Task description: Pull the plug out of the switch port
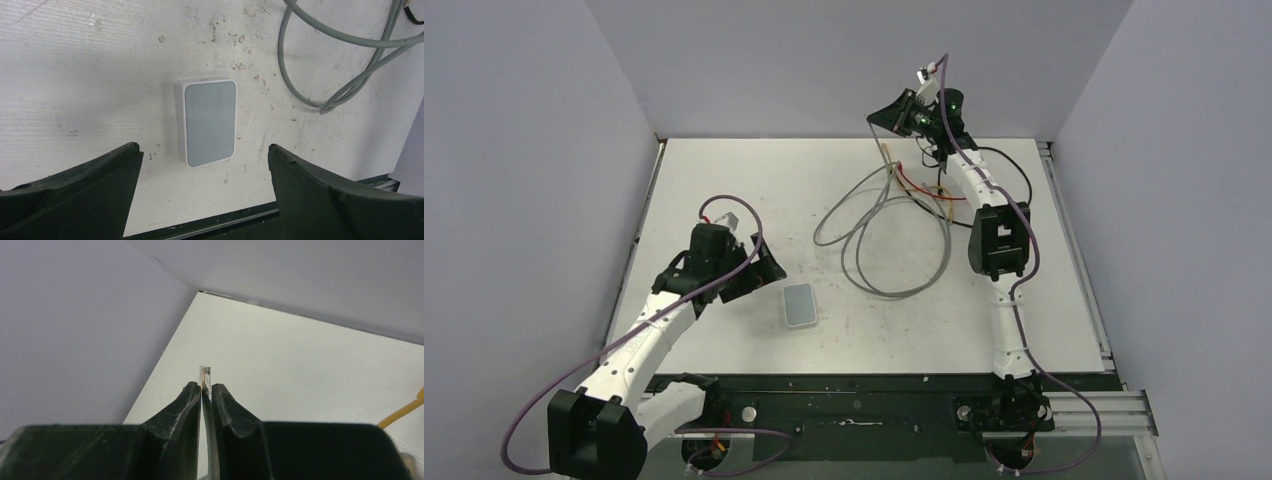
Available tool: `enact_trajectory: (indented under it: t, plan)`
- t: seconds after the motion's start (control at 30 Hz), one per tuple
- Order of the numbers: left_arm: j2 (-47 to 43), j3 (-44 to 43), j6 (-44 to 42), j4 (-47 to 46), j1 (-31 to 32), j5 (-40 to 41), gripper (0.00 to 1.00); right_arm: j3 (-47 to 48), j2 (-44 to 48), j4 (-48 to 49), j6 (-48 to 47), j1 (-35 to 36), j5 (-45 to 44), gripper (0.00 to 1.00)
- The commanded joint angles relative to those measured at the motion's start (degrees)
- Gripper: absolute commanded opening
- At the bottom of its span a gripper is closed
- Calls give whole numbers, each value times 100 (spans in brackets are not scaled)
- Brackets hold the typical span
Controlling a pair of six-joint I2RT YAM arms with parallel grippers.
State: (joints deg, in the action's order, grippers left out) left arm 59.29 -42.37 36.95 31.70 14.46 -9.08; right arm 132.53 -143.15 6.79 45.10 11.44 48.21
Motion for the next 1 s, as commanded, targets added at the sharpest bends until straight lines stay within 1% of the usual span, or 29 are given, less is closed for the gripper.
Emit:
enact_trajectory:
  t: [0.0,0.2,0.4,0.47,0.5,0.53,0.7,0.77,0.87,0.9,0.97]
  plan:
    - [34,-131,-40,-200,-50,-76,96,498,-221,592,360,-158,-187,5]
    - [133,-133,-5,-282,-70,-184,96,664,-513,1042,865,-448,-294,5]
    - [362,-200,23,-647,-49,-566,97,569,-672,1182,1092,-580,-257,5]
    - [398,-205,13,-923,-41,-858,99,453,-703,1245,1178,-597,-222,5]
    - [426,-214,33,-1092,-17,-1007,97,370,-722,1268,1196,-591,-209,5]
    - [475,-242,63,-1199,29,-1092,93,310,-740,1269,1215,-594,-200,6]
    - [848,-501,164,-1451,304,-1147,87,66,-771,1237,1232,-595,-147,7]
    - [934,-575,208,-1548,372,-1170,87,-51,-699,1136,1098,-608,-214,8]
    - [1007,-631,246,-1694,461,-1189,86,-158,-524,666,606,-623,-544,11]
    - [1033,-652,257,-1732,495,-1206,86,-163,-499,529,486,-637,-623,14]
    - [1112,-715,265,-1761,551,-1230,86,-136,-478,398,410,-675,-721,24]
